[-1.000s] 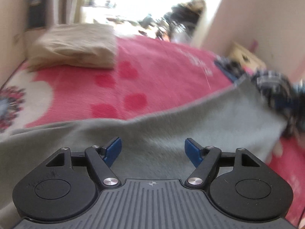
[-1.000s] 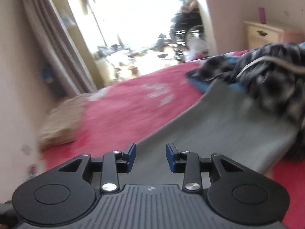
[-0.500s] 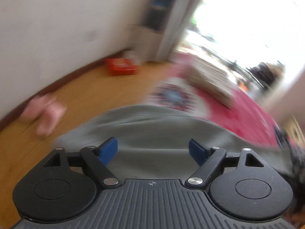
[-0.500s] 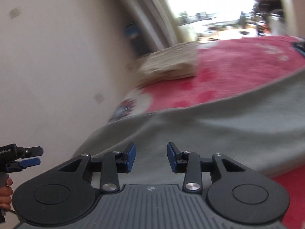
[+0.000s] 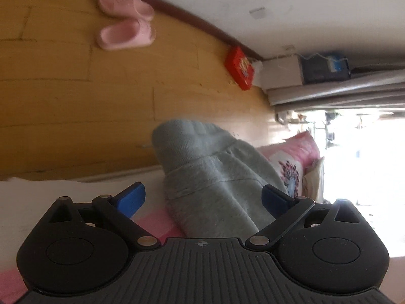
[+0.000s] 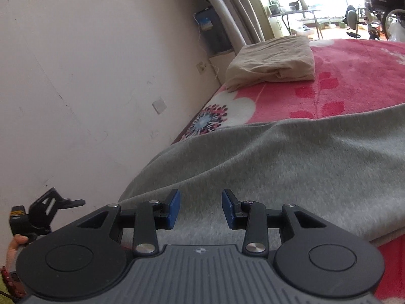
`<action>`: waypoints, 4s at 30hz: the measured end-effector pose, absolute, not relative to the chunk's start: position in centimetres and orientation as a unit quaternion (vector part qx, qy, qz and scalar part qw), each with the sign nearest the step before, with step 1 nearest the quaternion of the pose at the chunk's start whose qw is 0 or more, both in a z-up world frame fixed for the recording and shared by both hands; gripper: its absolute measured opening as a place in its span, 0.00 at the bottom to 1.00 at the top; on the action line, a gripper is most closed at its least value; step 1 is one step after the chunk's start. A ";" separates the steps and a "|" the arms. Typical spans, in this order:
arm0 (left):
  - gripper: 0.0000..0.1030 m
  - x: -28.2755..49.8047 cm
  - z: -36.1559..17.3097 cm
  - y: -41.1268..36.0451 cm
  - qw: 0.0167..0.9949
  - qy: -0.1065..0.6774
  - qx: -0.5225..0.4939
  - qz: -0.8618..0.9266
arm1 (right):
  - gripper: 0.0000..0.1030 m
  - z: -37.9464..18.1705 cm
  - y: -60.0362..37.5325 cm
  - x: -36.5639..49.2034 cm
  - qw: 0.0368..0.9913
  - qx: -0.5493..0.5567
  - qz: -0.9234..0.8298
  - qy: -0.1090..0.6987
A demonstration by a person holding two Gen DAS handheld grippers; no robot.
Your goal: Fold clothes
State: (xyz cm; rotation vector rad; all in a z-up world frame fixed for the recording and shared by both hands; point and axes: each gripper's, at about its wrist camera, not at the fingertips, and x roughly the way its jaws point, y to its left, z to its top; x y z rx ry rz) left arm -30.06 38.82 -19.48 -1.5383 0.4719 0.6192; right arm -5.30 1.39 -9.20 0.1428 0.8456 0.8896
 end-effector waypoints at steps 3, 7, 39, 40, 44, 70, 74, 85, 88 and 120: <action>0.95 -29.3 -21.0 39.2 0.643 0.198 -0.693 0.259 | 0.39 -9.6 1.4 -5.0 0.815 0.070 0.407 0.406; 0.80 -28.6 -21.9 39.6 0.638 0.183 -0.698 0.270 | 0.39 -10.1 1.4 -5.2 0.813 0.069 0.401 0.416; 0.37 -4.7 -7.7 3.8 0.926 0.319 -0.100 -0.174 | 0.42 -6.2 -19.6 1.4 0.914 0.198 0.134 0.327; 0.39 -4.3 -9.5 2.6 0.910 0.358 -0.082 -0.191 | 0.42 -6.4 -20.1 1.5 0.913 0.203 0.131 0.329; 0.53 -4.7 -9.9 3.1 0.897 0.380 -0.090 -0.207 | 0.42 -7.5 -21.9 2.1 0.908 0.219 0.122 0.335; 0.57 -7.3 -10.3 12.2 0.903 0.376 -0.182 -0.103 | 0.45 -11.3 -7.9 9.9 0.811 0.031 0.379 0.446; 0.57 -7.9 -10.6 13.1 0.901 0.377 -0.189 -0.100 | 0.17 -9.9 -9.5 8.9 0.819 0.055 0.377 0.429; 0.57 -5.7 -8.3 11.1 0.907 0.347 -0.178 -0.159 | 0.12 -11.0 -17.2 10.5 0.734 0.288 0.293 0.540; 0.57 -4.9 -9.2 10.1 0.906 0.357 -0.159 -0.161 | 0.13 -13.0 -17.3 11.5 0.734 0.289 0.279 0.547; 0.60 -1.1 -13.7 5.1 0.894 0.403 -0.068 -0.182 | 0.81 -19.1 -20.4 8.6 0.628 0.345 0.373 0.590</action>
